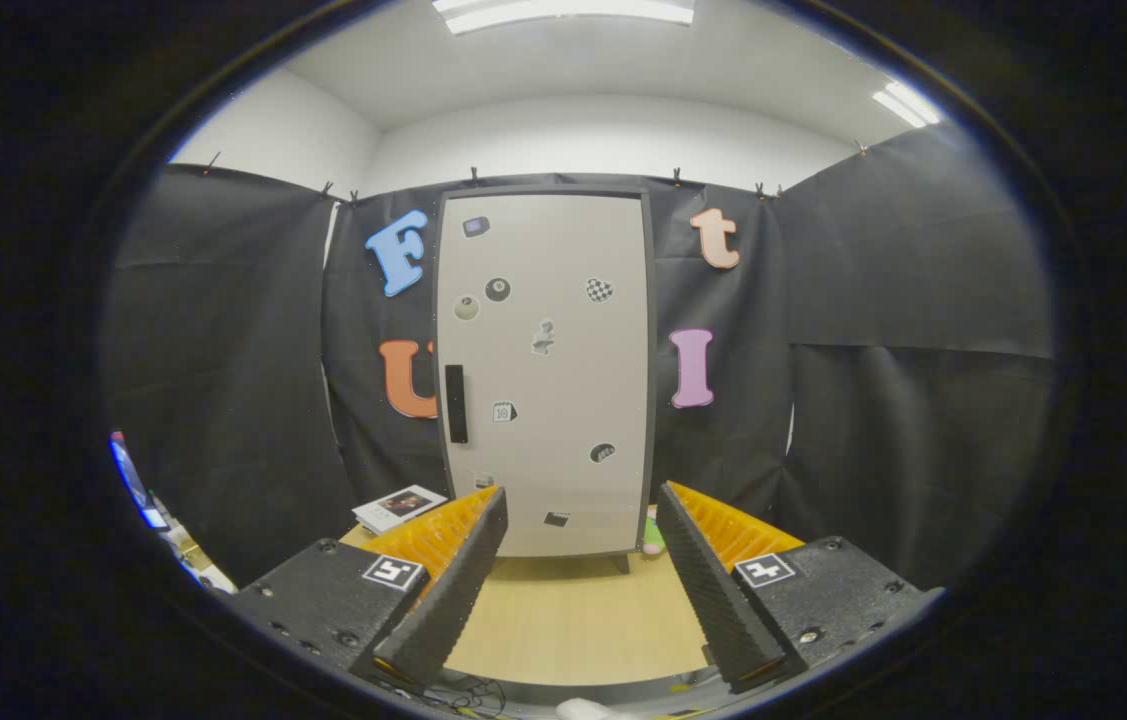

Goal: Open the shoe cabinet door, grab the shoes and put them into the shoe cabinet, then close the shoe cabinet door.

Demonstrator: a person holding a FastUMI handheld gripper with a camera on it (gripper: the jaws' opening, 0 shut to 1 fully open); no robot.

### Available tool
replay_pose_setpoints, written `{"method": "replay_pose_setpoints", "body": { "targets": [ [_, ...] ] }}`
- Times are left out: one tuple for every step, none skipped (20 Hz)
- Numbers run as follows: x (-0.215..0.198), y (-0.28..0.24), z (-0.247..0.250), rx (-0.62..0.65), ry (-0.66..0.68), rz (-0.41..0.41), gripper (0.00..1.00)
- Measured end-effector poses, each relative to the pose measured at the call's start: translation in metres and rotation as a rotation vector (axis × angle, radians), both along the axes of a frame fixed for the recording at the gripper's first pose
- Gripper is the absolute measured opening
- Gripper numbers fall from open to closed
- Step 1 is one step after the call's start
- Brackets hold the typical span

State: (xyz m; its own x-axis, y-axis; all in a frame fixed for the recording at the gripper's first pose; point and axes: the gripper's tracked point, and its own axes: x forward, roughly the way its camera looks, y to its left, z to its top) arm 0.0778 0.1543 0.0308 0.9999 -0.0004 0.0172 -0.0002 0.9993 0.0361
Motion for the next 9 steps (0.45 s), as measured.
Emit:
{"method": "replay_pose_setpoints", "body": {
  "targets": [
    [0.001, 0.001, -0.001, 0.0, 0.002, 0.003, 0.98],
    [0.003, 0.001, -0.001, -0.002, 0.003, 0.002, 0.98],
    [0.005, 0.001, 0.0, -0.003, 0.002, 0.004, 0.98],
    [0.006, 0.002, 0.001, -0.002, 0.0, 0.006, 0.98],
    [0.008, 0.003, 0.001, -0.002, -0.002, 0.009, 0.98],
    [0.01, 0.003, 0.002, -0.001, -0.003, 0.01, 0.98],
    [0.012, 0.003, 0.002, 0.002, -0.004, 0.013, 0.98],
    [0.014, 0.003, 0.0, 0.003, 0.0, 0.016, 0.98],
    [0.016, 0.001, 0.0, 0.002, 0.002, 0.015, 0.98]
  ]
}}
